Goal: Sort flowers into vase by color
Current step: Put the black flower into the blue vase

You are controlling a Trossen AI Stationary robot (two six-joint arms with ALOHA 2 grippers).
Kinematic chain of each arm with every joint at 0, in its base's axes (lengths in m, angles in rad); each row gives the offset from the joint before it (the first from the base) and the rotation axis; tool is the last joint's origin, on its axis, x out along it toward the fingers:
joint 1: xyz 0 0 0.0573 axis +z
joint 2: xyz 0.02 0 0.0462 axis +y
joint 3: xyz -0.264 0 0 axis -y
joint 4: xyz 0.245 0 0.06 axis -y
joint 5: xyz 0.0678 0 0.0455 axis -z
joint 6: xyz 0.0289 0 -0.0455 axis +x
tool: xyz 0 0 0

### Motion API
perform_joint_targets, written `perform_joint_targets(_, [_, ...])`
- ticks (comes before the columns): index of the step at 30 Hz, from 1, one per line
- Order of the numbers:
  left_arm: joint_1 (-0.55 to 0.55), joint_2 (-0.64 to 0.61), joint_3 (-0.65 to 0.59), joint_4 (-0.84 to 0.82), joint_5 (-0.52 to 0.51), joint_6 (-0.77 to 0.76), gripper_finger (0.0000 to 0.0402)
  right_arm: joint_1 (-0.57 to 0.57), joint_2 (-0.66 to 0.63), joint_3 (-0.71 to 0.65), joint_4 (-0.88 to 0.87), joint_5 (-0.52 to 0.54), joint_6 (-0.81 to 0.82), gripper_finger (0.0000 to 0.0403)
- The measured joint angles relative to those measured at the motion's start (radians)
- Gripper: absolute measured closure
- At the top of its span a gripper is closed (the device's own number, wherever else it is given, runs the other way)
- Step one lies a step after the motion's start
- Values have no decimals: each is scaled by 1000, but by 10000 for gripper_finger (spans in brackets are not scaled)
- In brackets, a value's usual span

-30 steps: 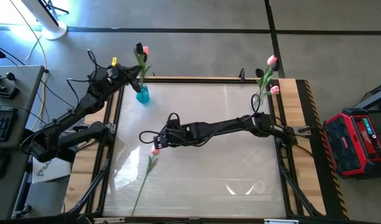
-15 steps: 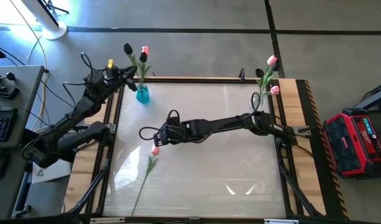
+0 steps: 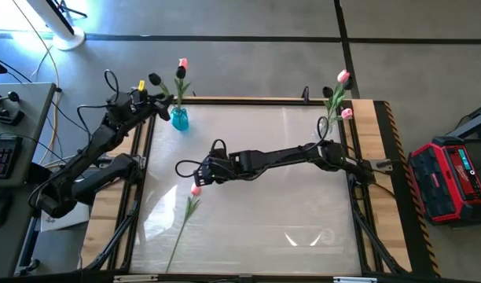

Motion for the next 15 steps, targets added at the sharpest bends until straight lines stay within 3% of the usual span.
perform_joint_targets(7, [0,-57,0,-37,85,-38,205,19,0,0,10,-16,31,257])
perform_joint_targets(15, [0,-214,0,-31,135,-95,204,58,0,0,8,-18,61,257])
